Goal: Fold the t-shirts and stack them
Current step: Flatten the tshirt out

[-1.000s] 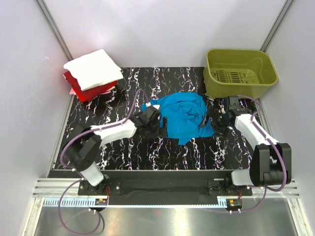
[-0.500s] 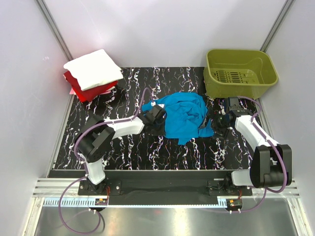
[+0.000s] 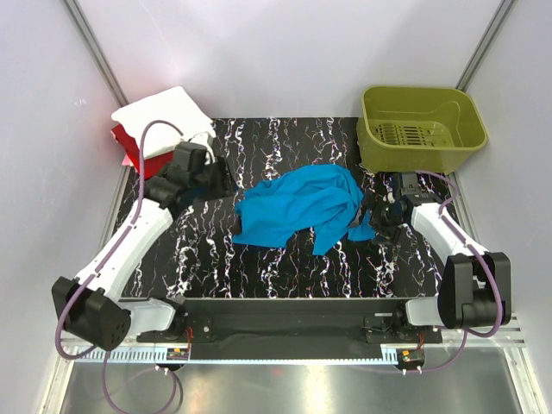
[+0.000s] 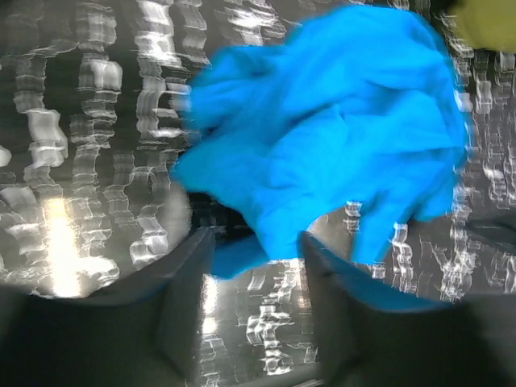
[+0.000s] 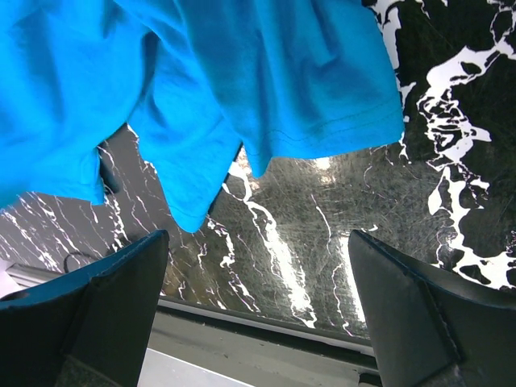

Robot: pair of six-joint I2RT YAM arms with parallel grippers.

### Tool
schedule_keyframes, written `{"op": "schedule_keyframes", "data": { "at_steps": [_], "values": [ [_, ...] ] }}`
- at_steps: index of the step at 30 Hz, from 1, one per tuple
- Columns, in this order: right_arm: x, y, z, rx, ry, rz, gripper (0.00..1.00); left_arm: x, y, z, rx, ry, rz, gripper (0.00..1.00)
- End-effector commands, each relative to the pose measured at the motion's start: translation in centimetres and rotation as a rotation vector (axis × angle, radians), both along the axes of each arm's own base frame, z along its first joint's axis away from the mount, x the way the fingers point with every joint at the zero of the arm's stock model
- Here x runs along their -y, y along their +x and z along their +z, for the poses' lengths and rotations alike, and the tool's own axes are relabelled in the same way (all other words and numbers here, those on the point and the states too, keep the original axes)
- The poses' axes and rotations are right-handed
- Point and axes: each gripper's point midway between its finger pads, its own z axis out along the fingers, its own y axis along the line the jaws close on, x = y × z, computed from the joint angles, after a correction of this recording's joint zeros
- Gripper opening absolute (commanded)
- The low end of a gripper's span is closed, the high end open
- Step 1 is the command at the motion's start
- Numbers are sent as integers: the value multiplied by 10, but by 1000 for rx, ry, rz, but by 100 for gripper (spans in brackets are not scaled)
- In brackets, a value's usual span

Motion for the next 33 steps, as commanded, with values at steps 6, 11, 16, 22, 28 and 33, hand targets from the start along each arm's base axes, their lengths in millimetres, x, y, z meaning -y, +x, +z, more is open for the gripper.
{"op": "schedule_keyframes", "data": {
  "at_steps": [6, 11, 16, 22, 28, 33],
  "values": [
    [-3, 1, 2, 27, 10, 14, 100, -39, -67, -102, -320, 70, -31, 80],
    [-5, 1, 1, 25, 19, 23, 100, -25, -86, -106, -289, -64, -29, 75],
    [-7, 0, -3, 19, 32, 21, 100, 7, -102, -116, -261, -142, -107, 74],
    [-9, 0, -4, 19, 41, 25, 100, 61, -96, -122, -260, -90, -186, 70],
    [-10, -2, 0, 26, 43, 29, 100, 91, -70, -136, -259, 60, -258, 65],
    [-10, -1, -2, 26, 45, 33, 100, 111, -58, -142, -243, 156, -303, 65]
  ]
}}
